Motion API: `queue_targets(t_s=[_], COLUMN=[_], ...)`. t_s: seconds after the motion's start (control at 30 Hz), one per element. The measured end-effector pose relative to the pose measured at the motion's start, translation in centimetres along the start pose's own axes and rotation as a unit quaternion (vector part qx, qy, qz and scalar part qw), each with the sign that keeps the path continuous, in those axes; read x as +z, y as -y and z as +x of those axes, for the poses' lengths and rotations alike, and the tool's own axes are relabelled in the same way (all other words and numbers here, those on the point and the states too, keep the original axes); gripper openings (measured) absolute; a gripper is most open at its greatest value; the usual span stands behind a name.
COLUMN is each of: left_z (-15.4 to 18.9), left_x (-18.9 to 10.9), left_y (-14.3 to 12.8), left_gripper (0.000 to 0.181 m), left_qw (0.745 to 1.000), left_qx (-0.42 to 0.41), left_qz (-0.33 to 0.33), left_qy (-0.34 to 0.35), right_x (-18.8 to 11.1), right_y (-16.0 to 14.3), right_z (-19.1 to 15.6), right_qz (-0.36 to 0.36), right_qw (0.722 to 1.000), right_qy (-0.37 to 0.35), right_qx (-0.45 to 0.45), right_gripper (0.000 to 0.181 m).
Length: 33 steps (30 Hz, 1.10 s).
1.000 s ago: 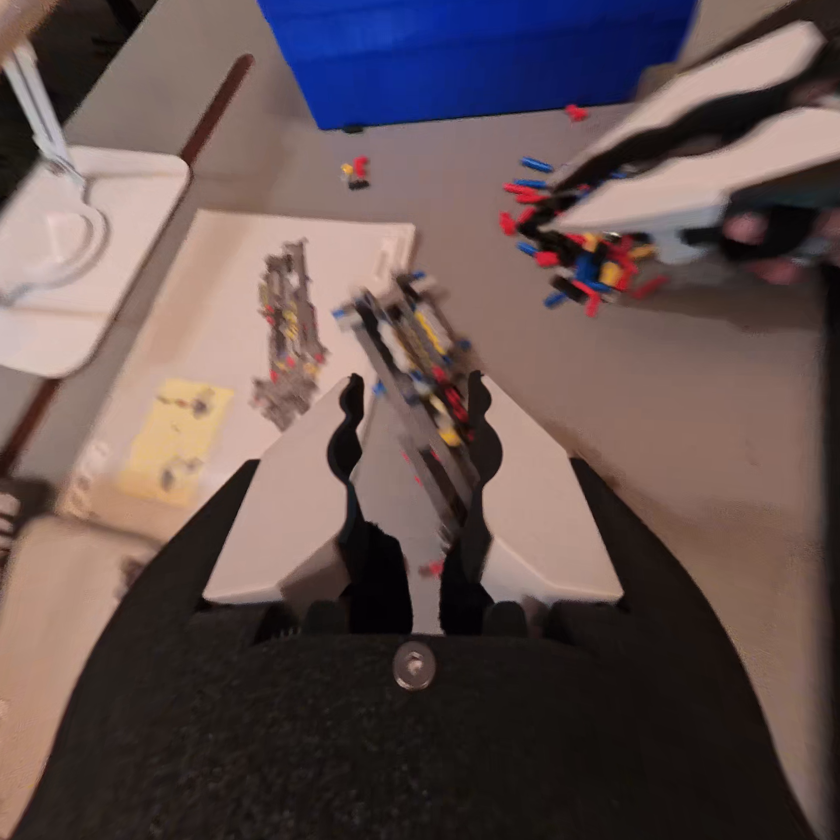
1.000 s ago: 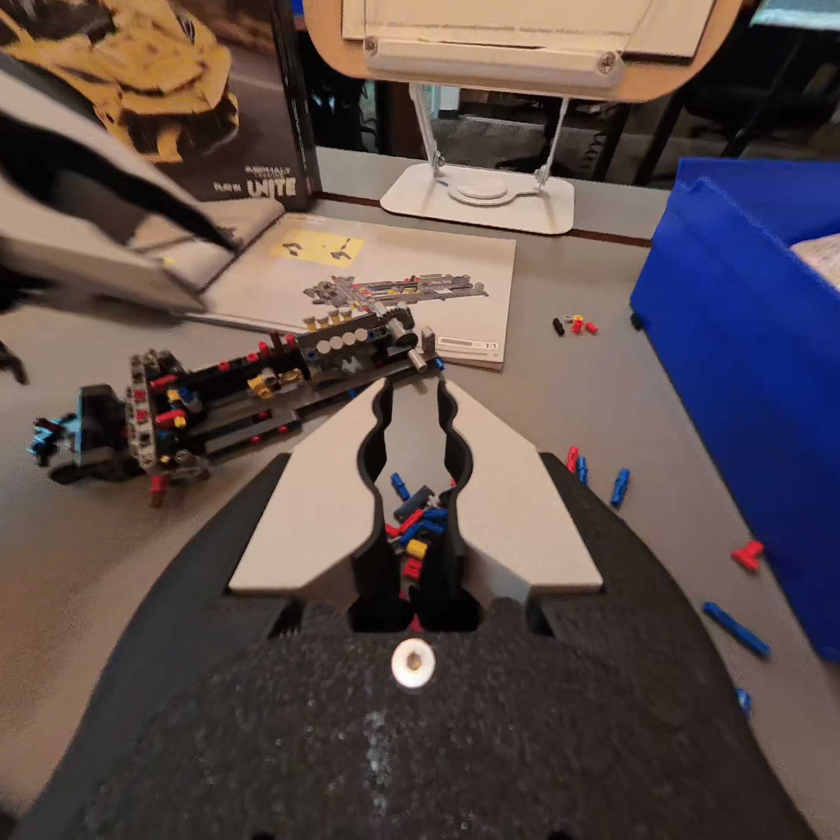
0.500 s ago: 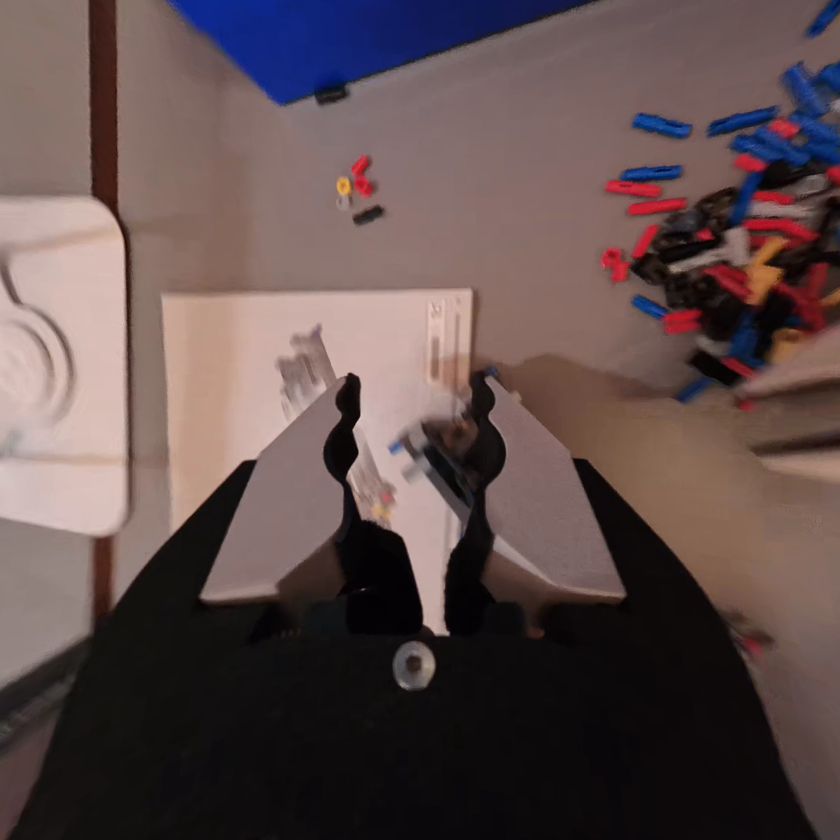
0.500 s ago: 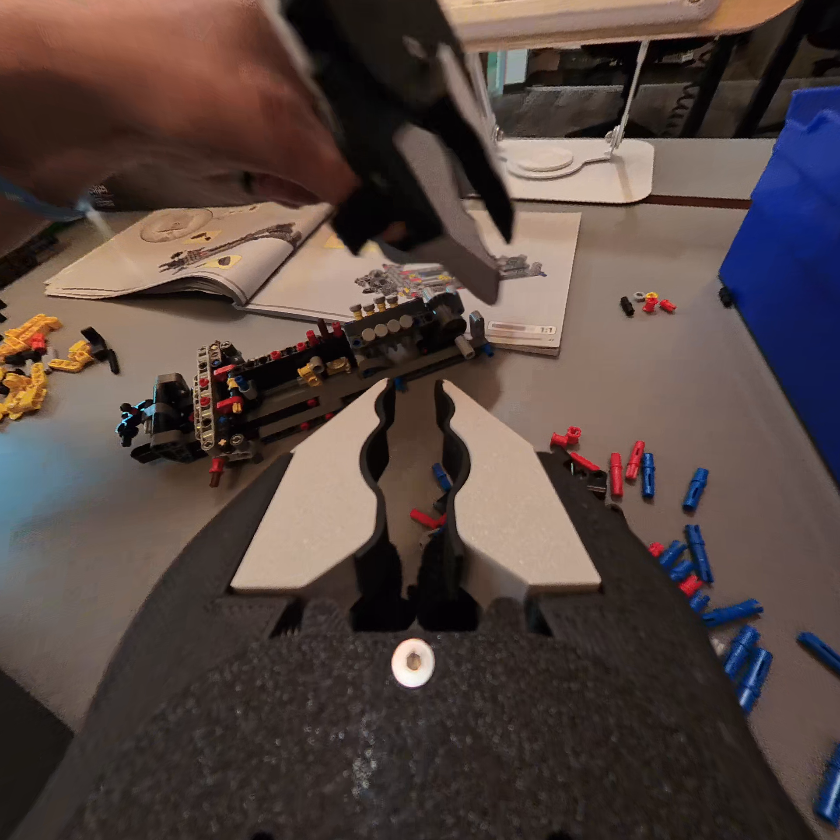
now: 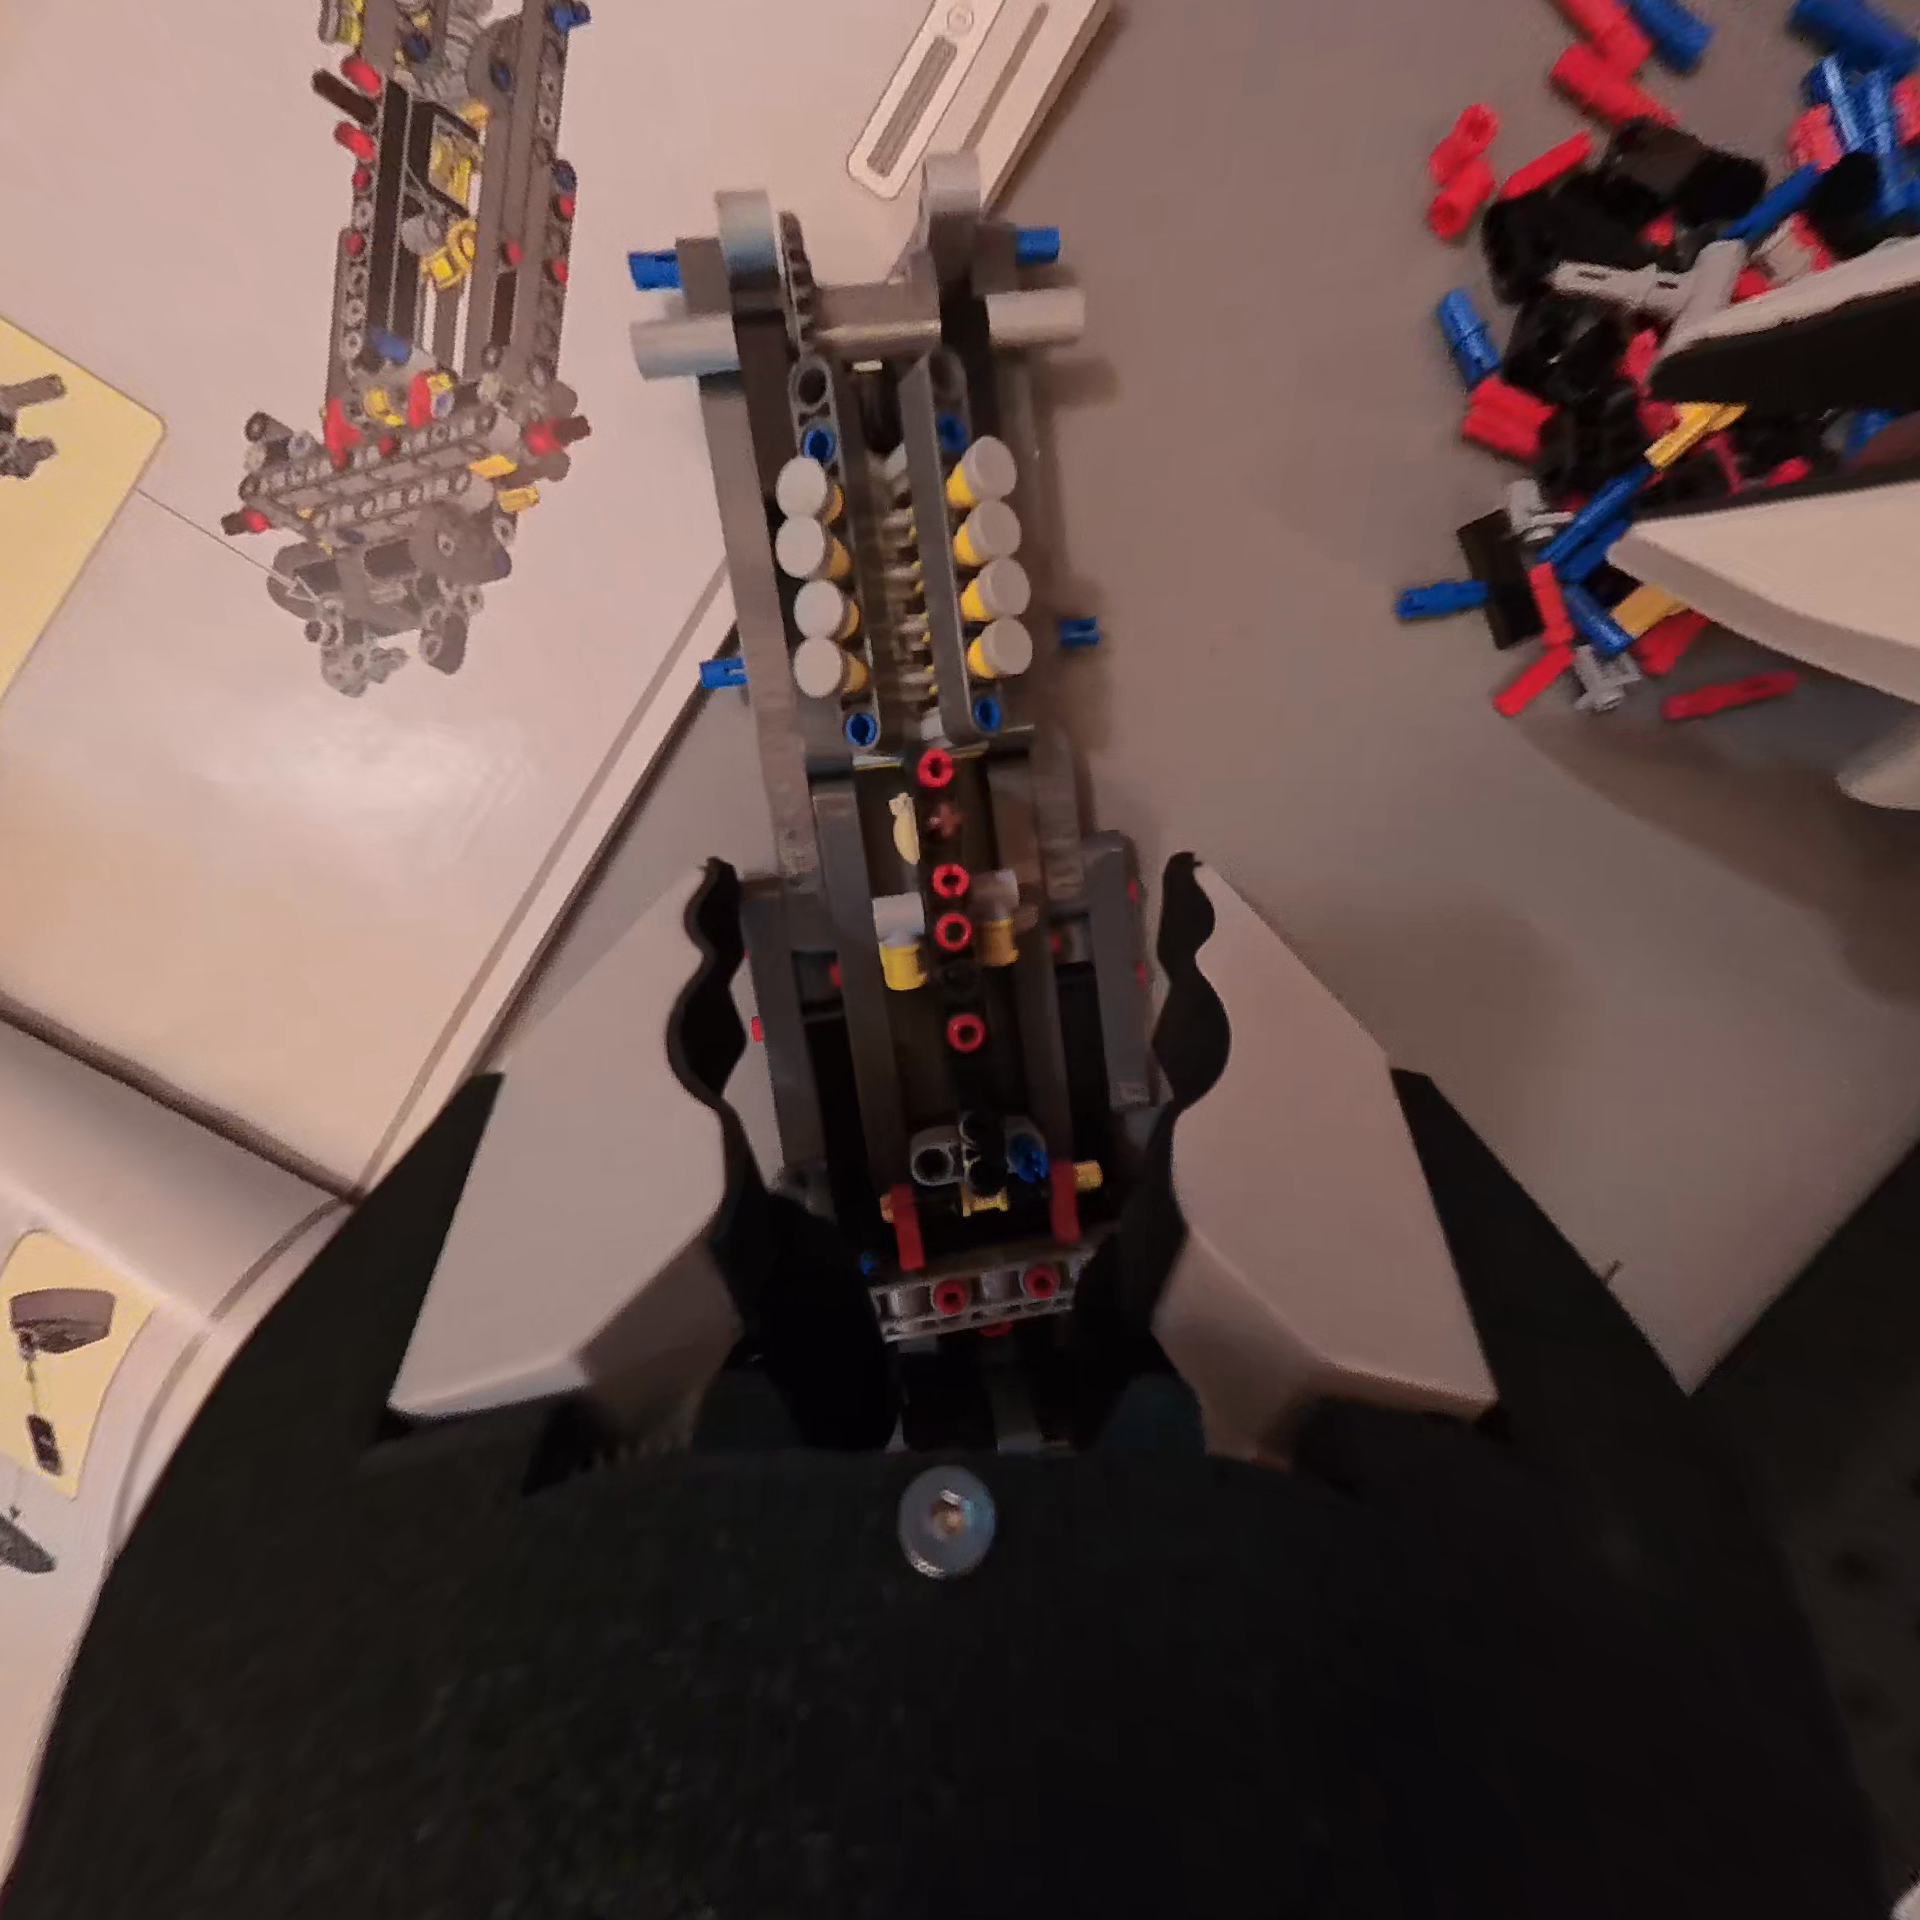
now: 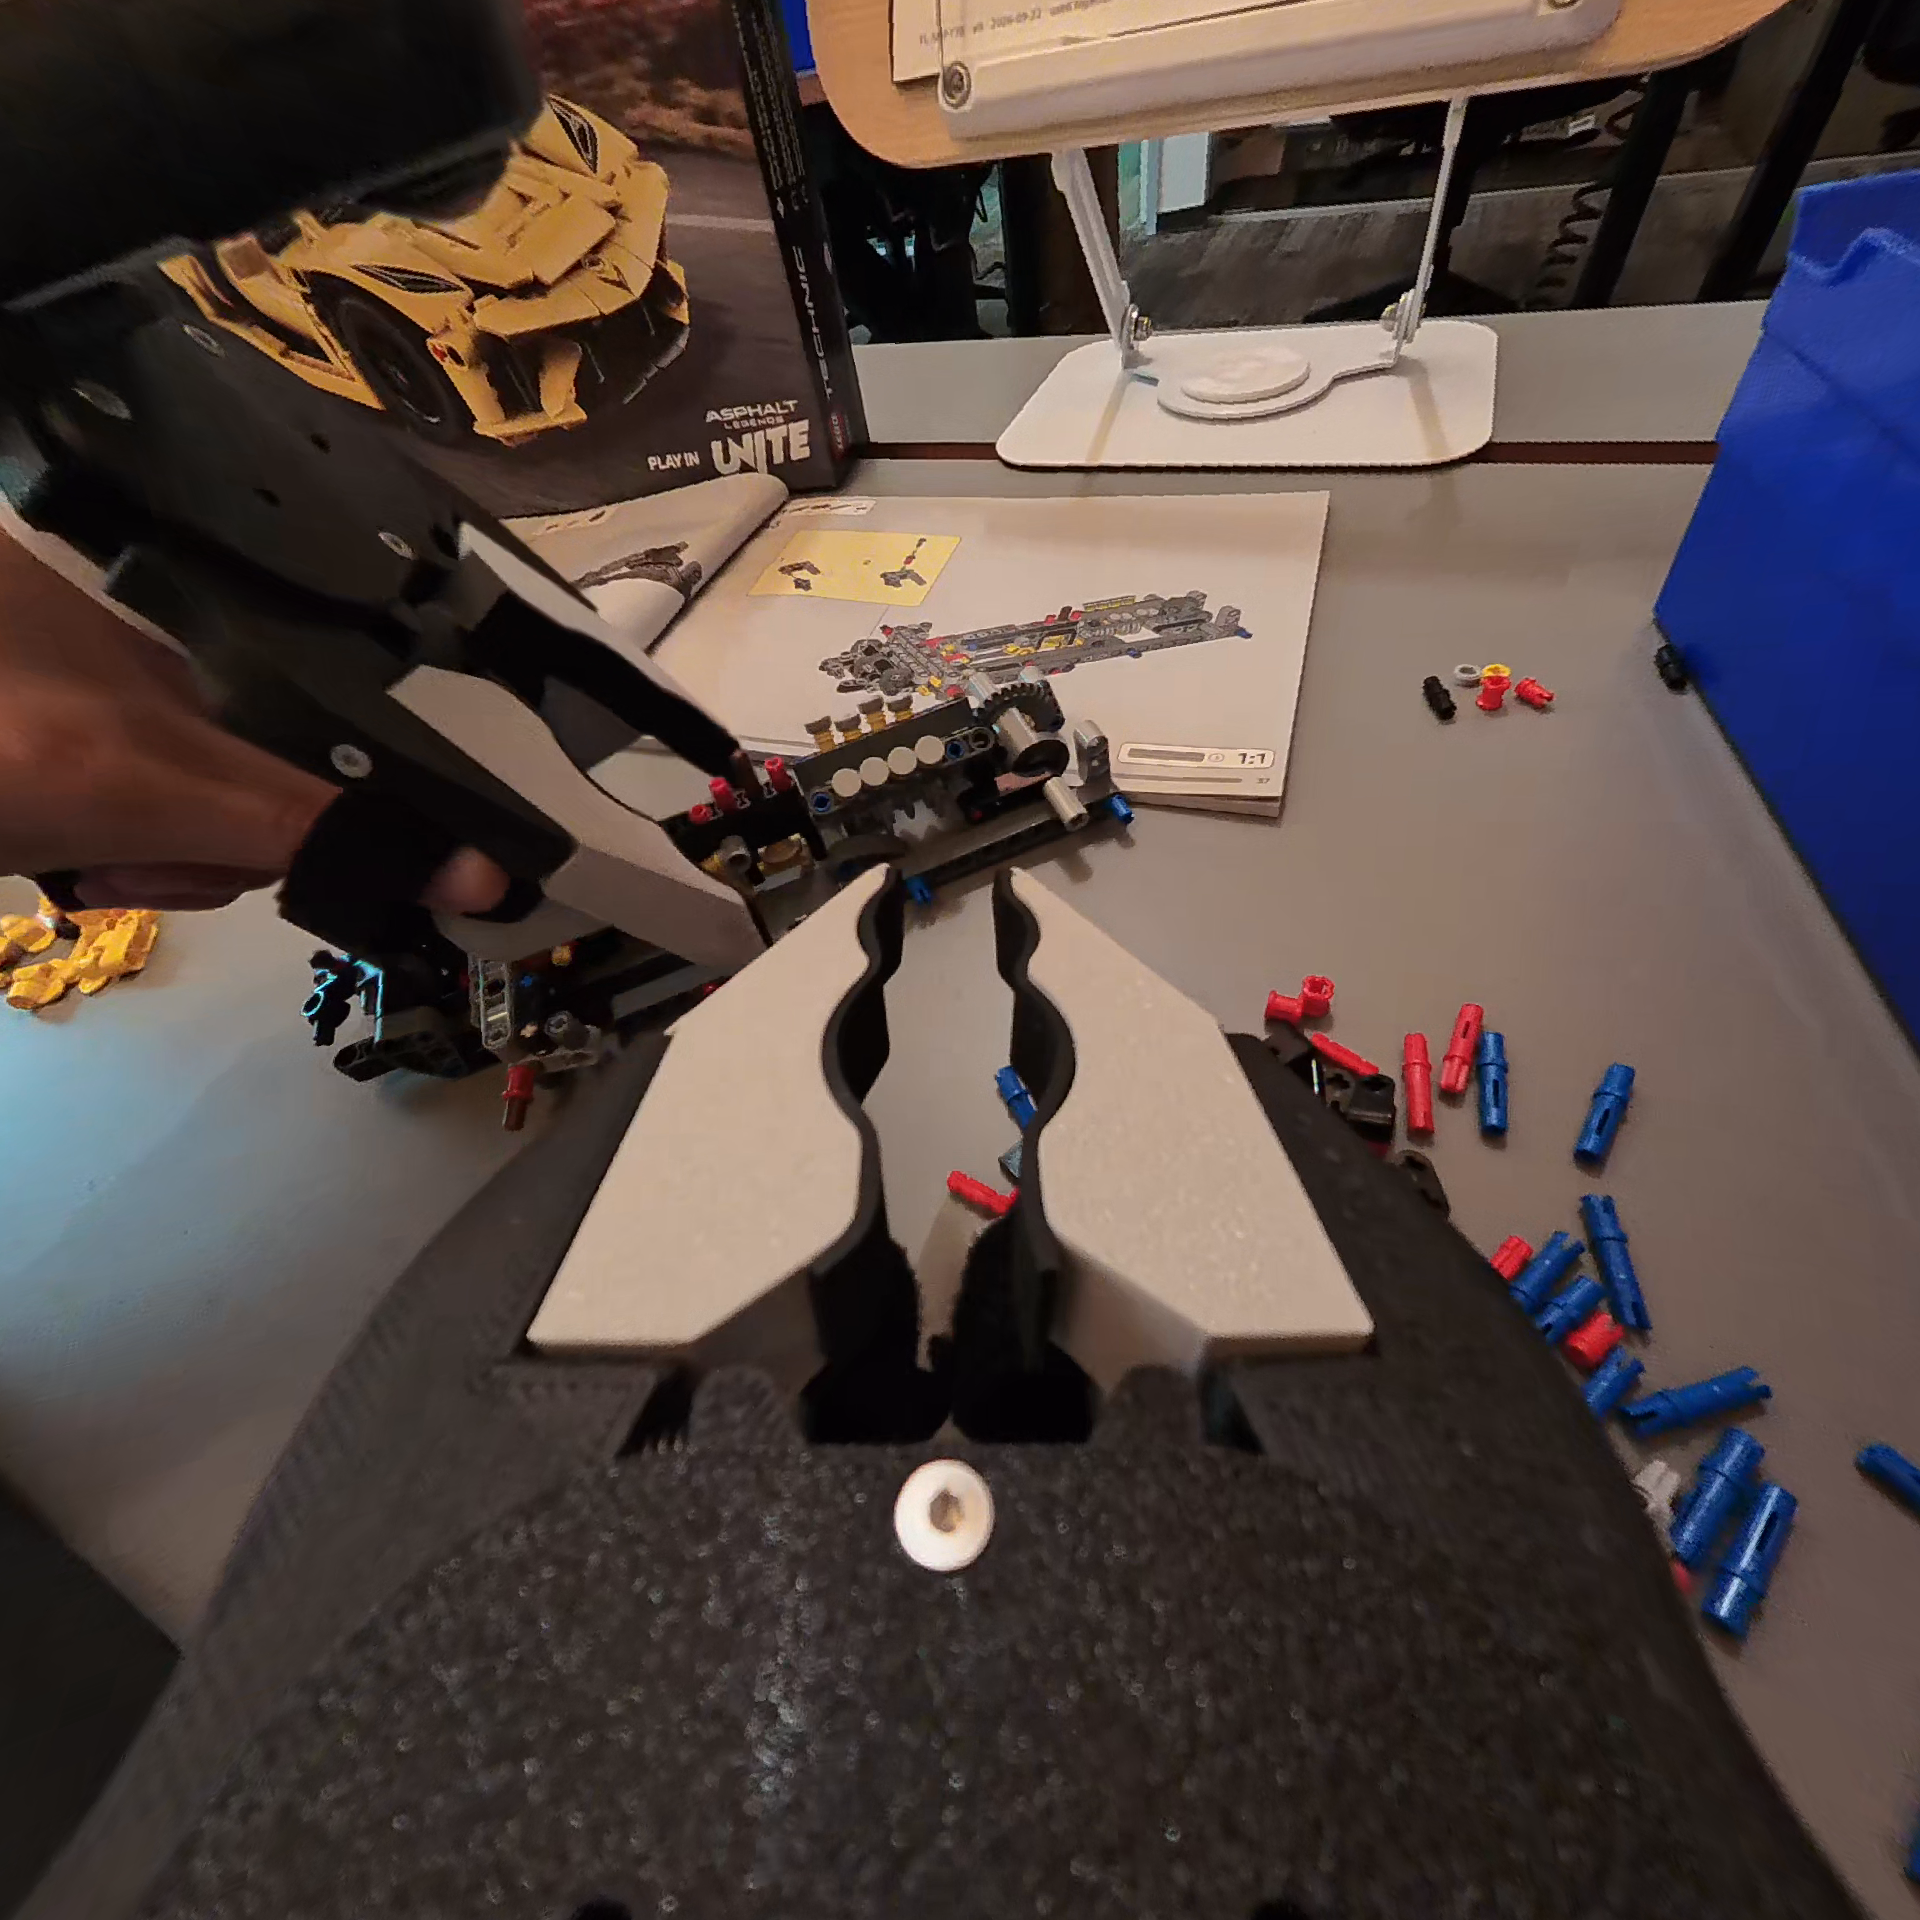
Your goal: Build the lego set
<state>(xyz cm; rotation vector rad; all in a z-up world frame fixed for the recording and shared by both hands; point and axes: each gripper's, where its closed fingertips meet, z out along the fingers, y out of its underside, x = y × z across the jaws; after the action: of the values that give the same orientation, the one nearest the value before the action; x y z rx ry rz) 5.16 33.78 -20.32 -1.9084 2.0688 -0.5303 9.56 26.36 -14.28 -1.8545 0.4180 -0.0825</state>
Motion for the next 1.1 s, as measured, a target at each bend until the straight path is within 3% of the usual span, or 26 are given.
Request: queue_targets(t_s=[0.13, 0.6, 0.83, 1.0, 1.1], left_z=[-0.2, 3.4, 3.1, 3.3, 4.6], left_x=[0.2, -2.2, -2.1, -2.3, -4.1], left_y=[-0.9, -4.7, -6.0, -6.0, -3.9], left_gripper=[0.075, 0.074, 0.074, 0.075, 0.077], left_qw=[0.999, 0.998, 0.996, 0.996, 0.992], left_qx=[0.015, 0.056, 0.083, 0.082, 0.084], left_qz=[-0.022, -0.014, -0.025, -0.013, 0.028], left_qy=[0.018, -0.023, -0.028, -0.041, -0.090], right_x=[0.1, 0.1, 0.2, 0.2, 0.2], right_y=[-0.2, -0.1, -0.3, -0.4, -0.3], right_z=[-0.3, -0.9, -0.7, -0.7, -0.6], right_qz=[-0.005, -0.003, -0.009, -0.012, -0.010], right_qw=[1.000, 0.999, 0.999, 0.999, 0.999], right_qy=[0.002, 0.000, -0.006, -0.006, -0.008], right_qx=[-0.013, -0.041, -0.042, -0.043, -0.038], right_gripper=[0.016, 0.016, 0.016, 0.016, 0.016])
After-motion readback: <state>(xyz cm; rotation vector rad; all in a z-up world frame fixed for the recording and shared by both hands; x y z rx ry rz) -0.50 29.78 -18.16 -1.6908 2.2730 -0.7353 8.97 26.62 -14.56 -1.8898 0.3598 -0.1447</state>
